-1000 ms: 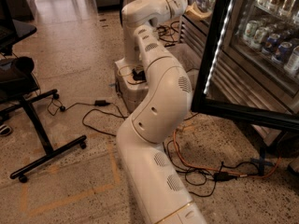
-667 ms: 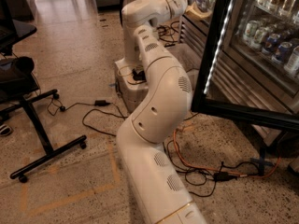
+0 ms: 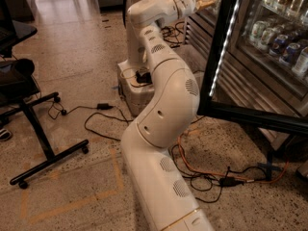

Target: Close left fridge door

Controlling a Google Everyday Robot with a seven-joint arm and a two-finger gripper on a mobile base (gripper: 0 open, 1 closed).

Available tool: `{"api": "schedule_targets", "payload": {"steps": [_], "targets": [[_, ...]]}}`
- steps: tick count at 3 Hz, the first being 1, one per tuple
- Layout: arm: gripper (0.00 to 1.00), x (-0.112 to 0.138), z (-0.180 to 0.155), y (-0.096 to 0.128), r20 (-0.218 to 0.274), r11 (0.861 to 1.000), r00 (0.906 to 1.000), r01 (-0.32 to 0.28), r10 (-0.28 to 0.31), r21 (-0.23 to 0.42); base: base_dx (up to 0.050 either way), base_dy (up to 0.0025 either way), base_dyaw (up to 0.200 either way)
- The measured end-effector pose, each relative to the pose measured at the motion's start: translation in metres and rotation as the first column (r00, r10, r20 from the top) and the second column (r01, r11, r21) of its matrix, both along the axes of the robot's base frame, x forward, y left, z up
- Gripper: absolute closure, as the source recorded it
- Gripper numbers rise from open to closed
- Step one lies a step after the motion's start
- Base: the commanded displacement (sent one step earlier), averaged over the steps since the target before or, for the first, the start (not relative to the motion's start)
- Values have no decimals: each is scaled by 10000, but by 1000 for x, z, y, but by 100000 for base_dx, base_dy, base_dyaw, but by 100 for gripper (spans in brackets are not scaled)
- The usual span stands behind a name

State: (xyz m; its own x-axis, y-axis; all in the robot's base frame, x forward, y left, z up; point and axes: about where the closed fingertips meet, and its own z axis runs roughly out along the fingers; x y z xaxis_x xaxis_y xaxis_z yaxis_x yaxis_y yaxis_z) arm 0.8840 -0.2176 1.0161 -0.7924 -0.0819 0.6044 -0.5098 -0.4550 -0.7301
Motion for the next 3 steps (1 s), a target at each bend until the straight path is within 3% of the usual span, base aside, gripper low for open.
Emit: {"api": "schedule_targets", "payload": {"steps": [2,3], "targets": [[100,0,0,0,0,10000,10000,2,-2,0,0,0,0],[100,0,0,0,1,10000,10000,4,-4,0,4950,0,5]]}}
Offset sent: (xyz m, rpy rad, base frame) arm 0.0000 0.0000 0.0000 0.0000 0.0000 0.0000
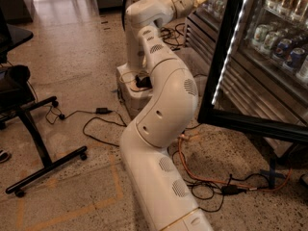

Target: Close left fridge door

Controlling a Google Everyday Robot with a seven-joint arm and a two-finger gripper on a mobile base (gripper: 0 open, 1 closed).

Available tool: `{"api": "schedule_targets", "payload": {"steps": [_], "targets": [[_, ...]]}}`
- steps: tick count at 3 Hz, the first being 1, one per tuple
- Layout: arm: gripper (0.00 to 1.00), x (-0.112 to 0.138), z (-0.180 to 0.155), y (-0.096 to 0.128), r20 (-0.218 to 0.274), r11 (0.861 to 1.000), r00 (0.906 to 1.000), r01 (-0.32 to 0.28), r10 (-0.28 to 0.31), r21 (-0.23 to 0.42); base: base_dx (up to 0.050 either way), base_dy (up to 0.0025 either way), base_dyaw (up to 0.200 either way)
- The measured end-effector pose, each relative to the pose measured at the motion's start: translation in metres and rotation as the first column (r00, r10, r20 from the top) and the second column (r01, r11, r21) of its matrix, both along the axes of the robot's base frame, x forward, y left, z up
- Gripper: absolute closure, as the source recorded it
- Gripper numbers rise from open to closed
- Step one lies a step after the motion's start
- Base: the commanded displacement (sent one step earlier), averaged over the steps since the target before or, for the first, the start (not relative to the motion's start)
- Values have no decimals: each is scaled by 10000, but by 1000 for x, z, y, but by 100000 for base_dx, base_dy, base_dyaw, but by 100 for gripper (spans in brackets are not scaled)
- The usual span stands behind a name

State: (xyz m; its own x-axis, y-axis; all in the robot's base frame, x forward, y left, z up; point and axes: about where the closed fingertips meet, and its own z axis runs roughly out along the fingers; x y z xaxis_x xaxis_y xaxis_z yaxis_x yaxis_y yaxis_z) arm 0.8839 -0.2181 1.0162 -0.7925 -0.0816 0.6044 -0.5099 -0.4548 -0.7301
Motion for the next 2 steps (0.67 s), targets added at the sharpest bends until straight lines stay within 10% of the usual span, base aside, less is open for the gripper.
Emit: {"api": "schedule_targets", "payload": {"steps": [2], "targets": [[100,17,-9,-5,-655,9936,9950,-691,751,891,0,0,0]]}}
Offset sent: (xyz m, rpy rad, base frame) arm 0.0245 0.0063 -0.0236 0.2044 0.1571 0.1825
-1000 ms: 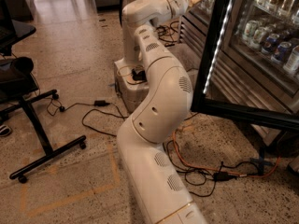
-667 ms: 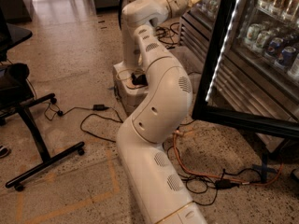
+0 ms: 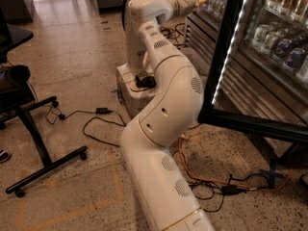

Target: Close left fridge door

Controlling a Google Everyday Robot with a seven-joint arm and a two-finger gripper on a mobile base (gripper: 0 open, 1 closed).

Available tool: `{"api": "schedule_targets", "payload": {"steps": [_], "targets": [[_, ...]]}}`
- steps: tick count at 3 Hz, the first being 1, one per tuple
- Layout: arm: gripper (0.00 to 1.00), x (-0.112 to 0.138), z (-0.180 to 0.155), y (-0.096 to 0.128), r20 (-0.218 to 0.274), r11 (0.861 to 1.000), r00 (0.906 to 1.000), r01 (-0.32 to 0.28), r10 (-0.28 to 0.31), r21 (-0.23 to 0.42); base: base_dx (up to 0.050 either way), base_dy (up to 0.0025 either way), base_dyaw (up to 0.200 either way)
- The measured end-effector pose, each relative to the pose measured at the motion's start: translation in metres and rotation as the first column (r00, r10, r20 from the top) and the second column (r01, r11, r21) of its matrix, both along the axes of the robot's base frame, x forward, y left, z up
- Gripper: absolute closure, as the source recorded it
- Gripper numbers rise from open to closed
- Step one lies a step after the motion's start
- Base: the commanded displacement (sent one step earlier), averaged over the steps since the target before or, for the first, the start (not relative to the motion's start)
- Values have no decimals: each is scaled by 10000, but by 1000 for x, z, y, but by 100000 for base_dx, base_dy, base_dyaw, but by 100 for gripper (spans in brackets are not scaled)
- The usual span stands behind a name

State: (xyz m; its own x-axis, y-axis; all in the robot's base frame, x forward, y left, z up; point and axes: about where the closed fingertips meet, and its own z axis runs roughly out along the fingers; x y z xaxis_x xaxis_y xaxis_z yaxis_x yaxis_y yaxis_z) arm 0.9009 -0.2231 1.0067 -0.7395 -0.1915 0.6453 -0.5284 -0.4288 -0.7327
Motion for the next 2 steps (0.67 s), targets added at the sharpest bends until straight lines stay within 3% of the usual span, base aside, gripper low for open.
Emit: {"api": "schedule_targets", "payload": {"steps": [1,2], "targets": [[100,3,-8,-1,-234,10000,9997,-19,20,49,0,0,0],[100,13,-36,-7,-996,9998,9950,-66,87,207,0,0,0]]}}
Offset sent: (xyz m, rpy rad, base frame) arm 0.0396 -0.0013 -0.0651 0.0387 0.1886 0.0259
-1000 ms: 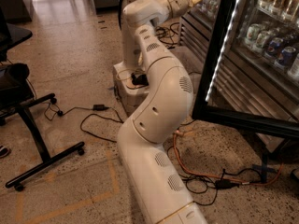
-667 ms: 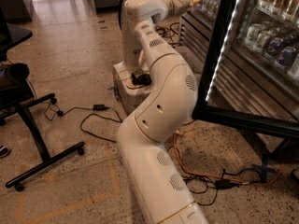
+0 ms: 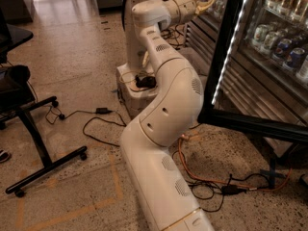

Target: Close left fridge door

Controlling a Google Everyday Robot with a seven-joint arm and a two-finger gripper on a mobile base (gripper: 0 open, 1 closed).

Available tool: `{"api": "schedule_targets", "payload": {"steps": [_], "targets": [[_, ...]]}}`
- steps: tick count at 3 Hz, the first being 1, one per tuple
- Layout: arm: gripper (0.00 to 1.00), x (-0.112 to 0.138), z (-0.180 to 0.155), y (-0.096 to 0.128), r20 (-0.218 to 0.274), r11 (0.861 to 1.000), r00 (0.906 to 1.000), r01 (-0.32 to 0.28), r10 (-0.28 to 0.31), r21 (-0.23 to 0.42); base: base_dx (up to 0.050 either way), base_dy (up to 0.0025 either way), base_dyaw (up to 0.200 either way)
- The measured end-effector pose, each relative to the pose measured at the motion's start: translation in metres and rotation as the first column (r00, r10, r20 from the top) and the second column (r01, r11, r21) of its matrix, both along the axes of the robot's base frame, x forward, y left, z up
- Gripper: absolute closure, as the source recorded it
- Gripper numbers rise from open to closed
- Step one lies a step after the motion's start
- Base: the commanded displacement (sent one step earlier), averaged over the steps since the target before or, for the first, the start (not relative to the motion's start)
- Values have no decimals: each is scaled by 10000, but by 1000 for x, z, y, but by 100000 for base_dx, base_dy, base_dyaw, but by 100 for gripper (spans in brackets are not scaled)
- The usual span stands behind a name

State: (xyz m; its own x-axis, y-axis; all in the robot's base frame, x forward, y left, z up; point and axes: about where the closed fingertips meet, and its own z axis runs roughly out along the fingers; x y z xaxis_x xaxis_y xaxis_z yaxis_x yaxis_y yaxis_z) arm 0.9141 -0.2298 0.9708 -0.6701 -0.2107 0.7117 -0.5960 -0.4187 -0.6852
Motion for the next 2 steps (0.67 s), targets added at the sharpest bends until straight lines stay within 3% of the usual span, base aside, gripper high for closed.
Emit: {"api": "schedule_targets", "payload": {"steps": [1,2], "targets": [[100,0,0,0,-2,10000,10000,2,-2,1,0,0,0],[100,-11,-6,-15,-537,9984,9976,460,-442,328,0,0,0]]}}
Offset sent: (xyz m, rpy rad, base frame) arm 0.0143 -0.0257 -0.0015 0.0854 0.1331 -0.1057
